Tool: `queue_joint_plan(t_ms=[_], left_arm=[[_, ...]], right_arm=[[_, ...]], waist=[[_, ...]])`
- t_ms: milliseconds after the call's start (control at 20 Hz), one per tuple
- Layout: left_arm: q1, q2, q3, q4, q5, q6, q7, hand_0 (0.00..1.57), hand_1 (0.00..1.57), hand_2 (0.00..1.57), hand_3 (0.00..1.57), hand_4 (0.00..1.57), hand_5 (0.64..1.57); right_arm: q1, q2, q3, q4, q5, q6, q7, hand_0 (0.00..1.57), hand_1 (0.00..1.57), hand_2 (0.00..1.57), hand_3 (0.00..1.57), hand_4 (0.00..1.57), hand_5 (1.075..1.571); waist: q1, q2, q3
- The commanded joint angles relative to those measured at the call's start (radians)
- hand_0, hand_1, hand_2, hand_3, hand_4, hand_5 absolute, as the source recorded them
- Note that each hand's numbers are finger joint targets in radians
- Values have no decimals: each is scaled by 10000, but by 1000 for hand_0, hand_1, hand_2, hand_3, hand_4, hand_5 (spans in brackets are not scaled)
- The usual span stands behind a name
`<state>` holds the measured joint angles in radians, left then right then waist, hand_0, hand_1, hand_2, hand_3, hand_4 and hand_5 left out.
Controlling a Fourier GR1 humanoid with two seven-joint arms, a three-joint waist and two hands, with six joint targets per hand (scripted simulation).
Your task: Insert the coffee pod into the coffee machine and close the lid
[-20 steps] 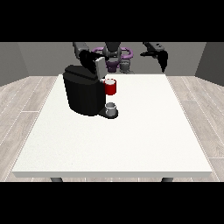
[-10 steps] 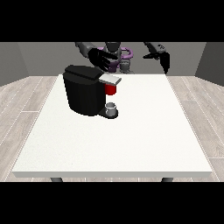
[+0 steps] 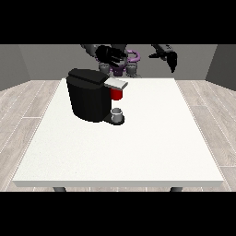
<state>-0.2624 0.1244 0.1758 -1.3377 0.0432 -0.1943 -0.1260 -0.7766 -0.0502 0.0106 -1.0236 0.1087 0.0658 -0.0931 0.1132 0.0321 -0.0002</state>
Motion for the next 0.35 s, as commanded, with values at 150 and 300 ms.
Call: queue_joint_plan(t_ms=[150,300], left_arm=[[780,-822,-484,299,-399,526,-475,0,0,0,0,192,1571],[1012,-592,-256,674,-374,478,-731,0,0,0,0,192,1571]], right_arm=[[2626,489,1256,-1040,-1641,-171,-1279,0,0,0,0,286,1571],[3442,496,1818,-1529,-2025,-1002,-659,0,0,0,0,157,1571]], waist=[[-660,-1006,7],[-976,-1370,3]])
